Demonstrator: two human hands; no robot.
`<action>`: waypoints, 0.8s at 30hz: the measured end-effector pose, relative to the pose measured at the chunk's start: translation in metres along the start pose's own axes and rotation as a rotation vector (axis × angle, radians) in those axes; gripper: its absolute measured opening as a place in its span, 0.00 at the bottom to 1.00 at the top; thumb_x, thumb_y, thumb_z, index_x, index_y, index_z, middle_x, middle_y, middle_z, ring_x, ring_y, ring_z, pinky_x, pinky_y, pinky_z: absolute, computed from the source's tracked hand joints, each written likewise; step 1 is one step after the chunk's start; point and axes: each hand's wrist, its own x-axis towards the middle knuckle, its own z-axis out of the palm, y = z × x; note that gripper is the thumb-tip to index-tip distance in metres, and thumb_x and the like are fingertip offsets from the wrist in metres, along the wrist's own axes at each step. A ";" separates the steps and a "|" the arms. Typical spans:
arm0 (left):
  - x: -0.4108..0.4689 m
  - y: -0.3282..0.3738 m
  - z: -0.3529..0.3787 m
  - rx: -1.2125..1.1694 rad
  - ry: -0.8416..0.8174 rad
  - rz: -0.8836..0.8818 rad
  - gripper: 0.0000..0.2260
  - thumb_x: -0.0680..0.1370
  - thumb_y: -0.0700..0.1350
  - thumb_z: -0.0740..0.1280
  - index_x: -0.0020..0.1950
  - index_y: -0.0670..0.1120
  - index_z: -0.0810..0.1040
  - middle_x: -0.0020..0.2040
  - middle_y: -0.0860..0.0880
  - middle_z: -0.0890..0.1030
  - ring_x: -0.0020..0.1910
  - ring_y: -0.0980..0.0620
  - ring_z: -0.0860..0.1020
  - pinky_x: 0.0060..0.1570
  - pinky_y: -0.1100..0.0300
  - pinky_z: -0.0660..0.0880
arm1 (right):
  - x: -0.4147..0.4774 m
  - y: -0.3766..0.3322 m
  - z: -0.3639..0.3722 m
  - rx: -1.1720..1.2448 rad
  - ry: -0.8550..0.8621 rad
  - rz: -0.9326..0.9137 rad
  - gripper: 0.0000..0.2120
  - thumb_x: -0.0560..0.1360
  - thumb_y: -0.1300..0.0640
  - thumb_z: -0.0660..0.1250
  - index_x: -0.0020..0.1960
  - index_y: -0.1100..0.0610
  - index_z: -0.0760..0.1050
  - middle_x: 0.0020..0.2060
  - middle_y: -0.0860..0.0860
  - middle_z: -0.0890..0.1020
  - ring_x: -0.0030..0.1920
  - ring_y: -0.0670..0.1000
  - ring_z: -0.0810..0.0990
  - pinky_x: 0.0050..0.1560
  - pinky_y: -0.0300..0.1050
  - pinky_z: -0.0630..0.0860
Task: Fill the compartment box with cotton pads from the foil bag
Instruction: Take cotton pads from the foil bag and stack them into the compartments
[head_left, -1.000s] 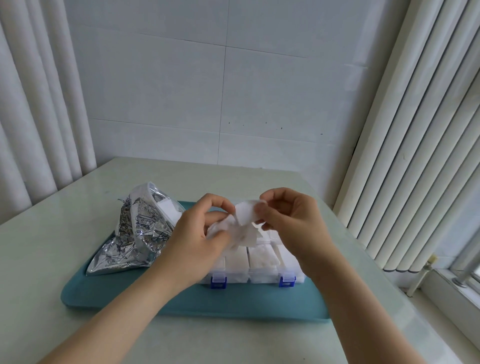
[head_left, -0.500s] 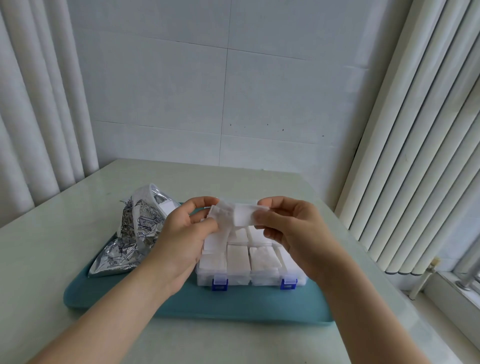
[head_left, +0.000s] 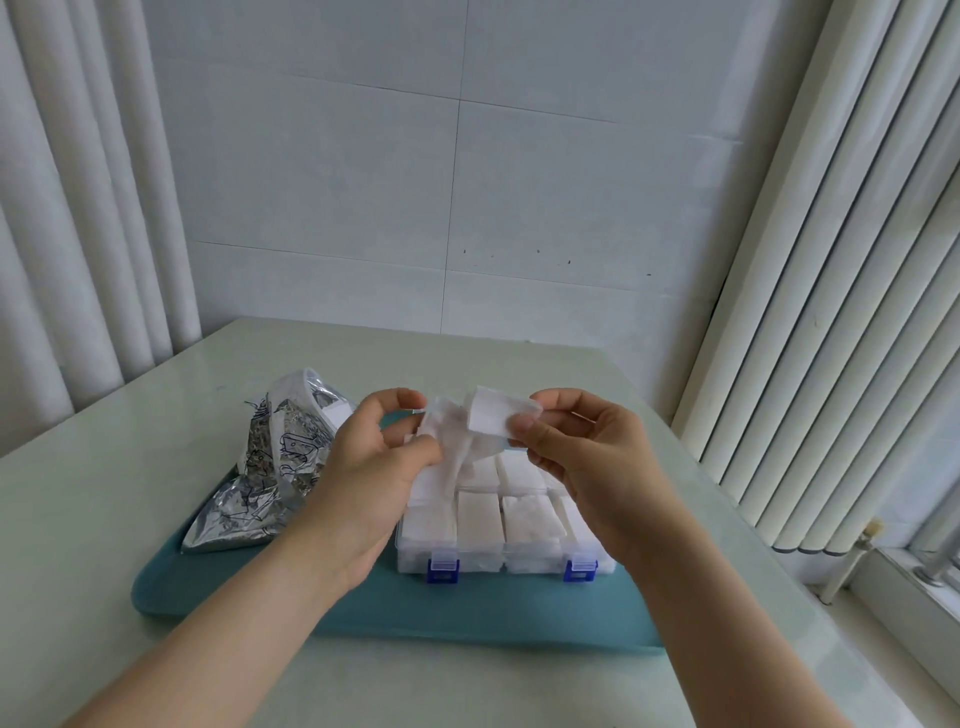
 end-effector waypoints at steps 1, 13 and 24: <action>0.001 -0.002 -0.001 0.077 0.030 0.054 0.17 0.77 0.32 0.68 0.56 0.54 0.77 0.49 0.43 0.86 0.45 0.46 0.77 0.49 0.48 0.70 | 0.001 0.000 -0.002 0.026 0.032 -0.001 0.12 0.72 0.67 0.78 0.53 0.60 0.81 0.42 0.59 0.87 0.44 0.56 0.84 0.53 0.50 0.78; -0.005 0.003 0.001 0.355 -0.080 0.215 0.09 0.83 0.53 0.69 0.51 0.53 0.88 0.48 0.58 0.87 0.47 0.56 0.81 0.54 0.56 0.75 | -0.004 0.000 0.000 -0.193 -0.056 -0.050 0.16 0.73 0.62 0.80 0.58 0.52 0.81 0.44 0.60 0.87 0.44 0.57 0.83 0.48 0.50 0.78; -0.003 -0.006 0.001 0.469 -0.199 0.182 0.19 0.87 0.57 0.60 0.53 0.47 0.85 0.44 0.37 0.85 0.41 0.52 0.81 0.42 0.52 0.76 | -0.002 0.014 0.014 -0.839 -0.072 -0.412 0.10 0.82 0.55 0.70 0.62 0.48 0.85 0.51 0.46 0.83 0.40 0.43 0.82 0.41 0.30 0.70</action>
